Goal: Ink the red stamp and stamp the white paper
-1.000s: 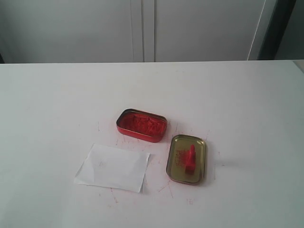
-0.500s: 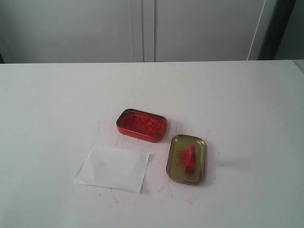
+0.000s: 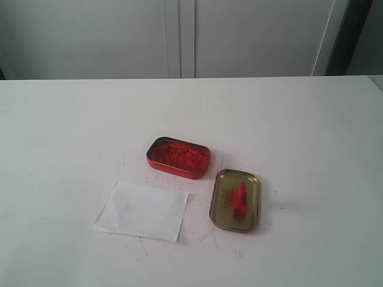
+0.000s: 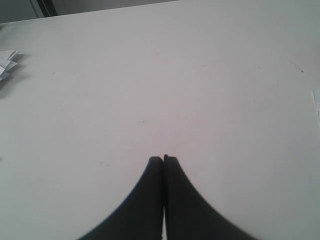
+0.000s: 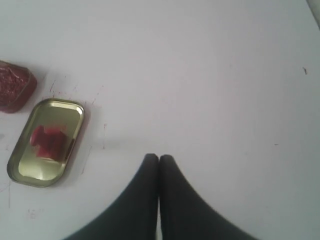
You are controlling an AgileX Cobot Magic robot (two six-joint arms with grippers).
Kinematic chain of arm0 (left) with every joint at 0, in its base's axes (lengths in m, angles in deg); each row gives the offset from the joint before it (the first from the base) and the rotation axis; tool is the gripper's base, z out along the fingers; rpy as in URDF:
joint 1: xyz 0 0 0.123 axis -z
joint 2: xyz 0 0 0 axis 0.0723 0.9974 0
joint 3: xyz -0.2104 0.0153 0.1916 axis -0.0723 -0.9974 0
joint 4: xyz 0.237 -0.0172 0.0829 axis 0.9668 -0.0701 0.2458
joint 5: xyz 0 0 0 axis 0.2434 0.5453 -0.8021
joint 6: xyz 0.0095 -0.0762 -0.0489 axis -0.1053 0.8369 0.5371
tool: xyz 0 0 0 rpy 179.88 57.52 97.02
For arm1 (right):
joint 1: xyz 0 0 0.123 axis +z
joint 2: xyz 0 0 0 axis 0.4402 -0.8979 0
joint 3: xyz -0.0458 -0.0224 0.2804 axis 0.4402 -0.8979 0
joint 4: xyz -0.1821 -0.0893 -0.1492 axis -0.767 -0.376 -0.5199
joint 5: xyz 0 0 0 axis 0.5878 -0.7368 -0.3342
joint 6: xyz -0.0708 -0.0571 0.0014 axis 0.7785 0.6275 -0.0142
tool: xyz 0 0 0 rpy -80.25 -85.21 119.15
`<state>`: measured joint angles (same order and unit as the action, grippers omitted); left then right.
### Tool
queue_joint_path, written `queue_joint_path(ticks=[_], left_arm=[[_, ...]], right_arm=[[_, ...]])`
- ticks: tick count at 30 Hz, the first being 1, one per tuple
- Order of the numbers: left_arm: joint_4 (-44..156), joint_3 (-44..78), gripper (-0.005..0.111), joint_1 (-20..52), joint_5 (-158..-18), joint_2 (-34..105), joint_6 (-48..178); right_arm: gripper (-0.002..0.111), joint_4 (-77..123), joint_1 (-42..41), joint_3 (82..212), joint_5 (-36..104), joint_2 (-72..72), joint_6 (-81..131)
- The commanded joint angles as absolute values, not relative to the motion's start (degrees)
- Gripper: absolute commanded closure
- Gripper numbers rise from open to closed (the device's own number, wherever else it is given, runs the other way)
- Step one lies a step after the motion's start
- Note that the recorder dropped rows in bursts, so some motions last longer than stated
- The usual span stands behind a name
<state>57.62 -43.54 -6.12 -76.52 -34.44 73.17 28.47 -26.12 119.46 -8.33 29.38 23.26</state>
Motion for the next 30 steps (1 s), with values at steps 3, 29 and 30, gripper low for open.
queue_joint_path(ticks=[3, 29, 30], left_arm=[[57.6, -43.7, 0.107, -6.1, -76.7, -34.5, 73.3], [57.6, -43.7, 0.107, -6.1, -76.7, -34.5, 73.3], [57.6, -43.7, 0.107, -6.1, -76.7, -34.5, 73.3]], right_arm=[[0.108, 29.5, -26.1, 121.6, -9.5, 24.4, 24.3], [0.108, 29.5, -10.3, 130.8, -11.3, 5.5, 19.9], [0.108, 28.9, -9.4, 131.3, -11.3, 4.6, 19.3]])
